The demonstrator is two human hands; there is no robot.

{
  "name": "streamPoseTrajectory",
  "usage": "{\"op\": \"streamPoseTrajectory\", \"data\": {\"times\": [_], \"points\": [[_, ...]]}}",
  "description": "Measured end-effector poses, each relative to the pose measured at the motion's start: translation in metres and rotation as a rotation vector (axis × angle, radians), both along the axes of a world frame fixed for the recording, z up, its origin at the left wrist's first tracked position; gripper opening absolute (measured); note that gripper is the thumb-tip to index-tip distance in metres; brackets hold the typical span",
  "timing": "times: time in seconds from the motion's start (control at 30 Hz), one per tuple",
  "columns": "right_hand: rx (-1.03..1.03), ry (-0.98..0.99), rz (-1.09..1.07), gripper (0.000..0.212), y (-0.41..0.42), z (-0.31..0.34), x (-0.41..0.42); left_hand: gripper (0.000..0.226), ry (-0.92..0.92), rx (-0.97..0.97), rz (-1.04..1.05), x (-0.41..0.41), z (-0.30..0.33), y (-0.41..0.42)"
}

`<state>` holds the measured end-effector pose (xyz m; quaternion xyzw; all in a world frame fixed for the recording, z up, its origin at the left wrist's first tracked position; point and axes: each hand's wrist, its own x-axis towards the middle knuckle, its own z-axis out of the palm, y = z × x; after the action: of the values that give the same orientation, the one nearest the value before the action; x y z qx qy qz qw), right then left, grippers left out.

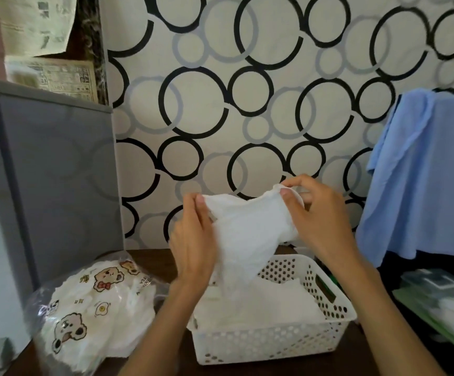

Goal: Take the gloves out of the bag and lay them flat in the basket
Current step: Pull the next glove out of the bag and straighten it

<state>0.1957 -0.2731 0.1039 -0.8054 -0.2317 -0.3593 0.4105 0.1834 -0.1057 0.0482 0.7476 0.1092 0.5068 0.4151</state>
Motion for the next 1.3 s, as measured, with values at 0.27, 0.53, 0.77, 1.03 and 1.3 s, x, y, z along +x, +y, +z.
{"op": "streamPoseTrajectory", "data": {"times": [0.27, 0.53, 0.77, 1.03, 1.3], "points": [[0.338, 0.630, 0.482, 0.008, 0.030, -0.038, -0.016, 0.032, 0.120, 0.324, 0.221, -0.047, 0.037, 0.056], [-0.108, 0.988, 0.187, 0.010, -0.005, -0.087, 0.032, 0.026, 0.873, 0.538, -0.228, 0.040, -0.031, 0.045], [-0.211, 0.823, -0.139, 0.010, -0.032, -0.101, 0.050, 0.033, 0.847, 0.932, -0.168, 0.068, -0.053, 0.010], [-0.331, 0.761, -0.270, 0.027, -0.036, -0.103, 0.048, 0.042, 0.704, 1.045, -0.091, 0.066, -0.058, 0.006], [-0.253, 0.606, -0.086, 0.025, -0.031, -0.093, 0.049, 0.073, 1.215, 0.803, -0.666, 0.028, -0.044, 0.015]]}}
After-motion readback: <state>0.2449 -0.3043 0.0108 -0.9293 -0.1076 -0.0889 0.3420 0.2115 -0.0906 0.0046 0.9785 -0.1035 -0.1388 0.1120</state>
